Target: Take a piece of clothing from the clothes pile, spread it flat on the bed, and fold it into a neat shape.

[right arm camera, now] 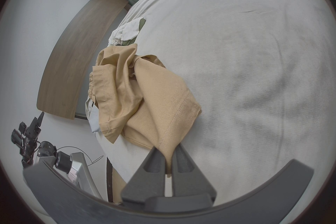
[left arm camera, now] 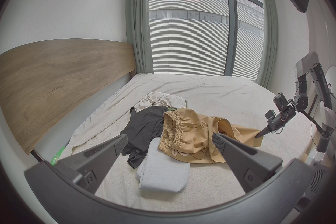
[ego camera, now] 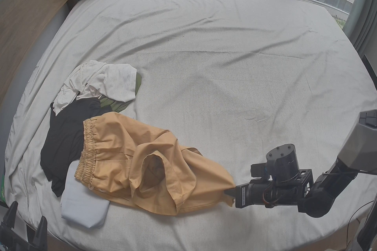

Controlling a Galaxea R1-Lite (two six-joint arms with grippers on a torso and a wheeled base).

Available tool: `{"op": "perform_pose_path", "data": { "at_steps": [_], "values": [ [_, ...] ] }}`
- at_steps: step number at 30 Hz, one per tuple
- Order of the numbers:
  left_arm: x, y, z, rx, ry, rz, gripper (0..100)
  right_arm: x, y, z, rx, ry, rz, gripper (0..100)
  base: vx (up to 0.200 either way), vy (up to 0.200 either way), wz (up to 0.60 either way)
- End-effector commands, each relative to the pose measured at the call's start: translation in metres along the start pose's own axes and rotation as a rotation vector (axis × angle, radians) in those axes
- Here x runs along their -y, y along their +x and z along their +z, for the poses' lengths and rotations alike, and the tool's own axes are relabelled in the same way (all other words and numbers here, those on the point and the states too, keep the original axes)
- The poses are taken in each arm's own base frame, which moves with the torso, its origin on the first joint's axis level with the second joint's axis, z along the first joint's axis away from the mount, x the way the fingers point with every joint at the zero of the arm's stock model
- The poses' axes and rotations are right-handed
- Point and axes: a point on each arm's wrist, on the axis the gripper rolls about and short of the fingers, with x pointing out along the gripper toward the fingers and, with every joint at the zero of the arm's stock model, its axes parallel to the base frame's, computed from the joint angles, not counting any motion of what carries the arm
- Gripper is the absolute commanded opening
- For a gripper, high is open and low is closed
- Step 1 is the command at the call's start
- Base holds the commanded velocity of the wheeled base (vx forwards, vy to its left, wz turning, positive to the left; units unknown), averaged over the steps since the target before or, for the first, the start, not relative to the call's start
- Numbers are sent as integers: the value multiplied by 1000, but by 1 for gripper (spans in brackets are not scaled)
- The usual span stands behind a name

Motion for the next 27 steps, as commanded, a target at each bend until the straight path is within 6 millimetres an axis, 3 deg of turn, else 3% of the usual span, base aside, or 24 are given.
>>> {"op": "perform_pose_path", "data": {
  "at_steps": [1,17,27],
  "values": [
    [0,0,-5,-4,0,0,100,8,-12,1,13,6,-11,0,0,0,0],
    [0,0,-5,-4,0,0,100,27,-29,-5,15,16,-54,0,0,0,0],
    [0,0,-5,-4,0,0,100,49,-47,-6,28,20,-108,0,0,0,0]
  ]
}}
